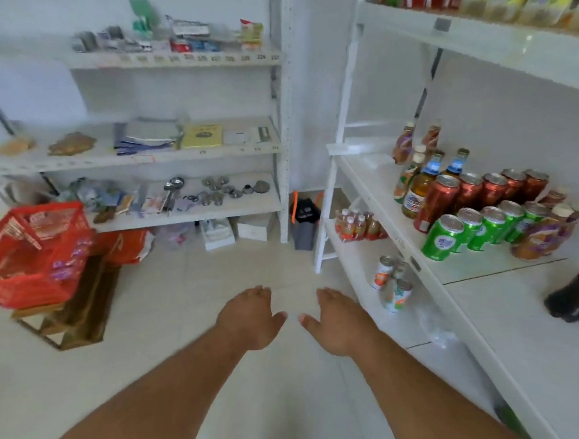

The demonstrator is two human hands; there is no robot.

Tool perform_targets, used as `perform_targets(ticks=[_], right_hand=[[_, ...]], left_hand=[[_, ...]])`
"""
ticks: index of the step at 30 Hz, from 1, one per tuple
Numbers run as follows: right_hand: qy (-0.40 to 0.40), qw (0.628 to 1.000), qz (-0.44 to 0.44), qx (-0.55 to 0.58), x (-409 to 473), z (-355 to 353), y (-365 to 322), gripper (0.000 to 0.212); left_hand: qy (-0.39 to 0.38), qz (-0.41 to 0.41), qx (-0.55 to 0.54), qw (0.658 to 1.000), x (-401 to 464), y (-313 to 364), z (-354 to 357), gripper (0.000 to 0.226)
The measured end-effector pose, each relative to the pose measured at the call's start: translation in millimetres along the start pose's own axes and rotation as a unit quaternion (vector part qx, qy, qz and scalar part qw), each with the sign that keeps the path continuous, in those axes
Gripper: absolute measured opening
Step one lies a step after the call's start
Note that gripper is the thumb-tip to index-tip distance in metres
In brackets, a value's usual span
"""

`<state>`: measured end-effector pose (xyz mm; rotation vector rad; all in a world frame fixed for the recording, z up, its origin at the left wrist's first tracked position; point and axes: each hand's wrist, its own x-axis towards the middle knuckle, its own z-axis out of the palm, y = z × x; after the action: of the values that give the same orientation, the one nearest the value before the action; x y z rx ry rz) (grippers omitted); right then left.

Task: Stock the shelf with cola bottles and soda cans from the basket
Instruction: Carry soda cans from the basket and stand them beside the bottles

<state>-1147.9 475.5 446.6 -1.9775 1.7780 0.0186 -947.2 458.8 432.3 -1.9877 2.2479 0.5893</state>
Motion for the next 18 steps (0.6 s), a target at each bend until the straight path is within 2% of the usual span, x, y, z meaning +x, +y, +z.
perform_targets(ticks=[8,14,18], right_hand=[[-0.06,0.989,-0.124,-0.047,82.2,43.0,-161.5,0.085],[-0.084,0.973,-0.2,-0.078,121.9,73.9,-287.3,0.085],[-0.106,0.961,-0.237,-0.098,141.4,89.4,-346.2,0.084]], left_hand=[[0.037,-0.135,-0.047,0.989,-26.8,-162.6,-23.8,0.078],[0.054,-0.234,-0.1,0.966,-53.7,-285.9,-40.8,0.078],[0.064,-0.286,-0.132,0.947,-66.6,-338.4,-47.3,0.077]])
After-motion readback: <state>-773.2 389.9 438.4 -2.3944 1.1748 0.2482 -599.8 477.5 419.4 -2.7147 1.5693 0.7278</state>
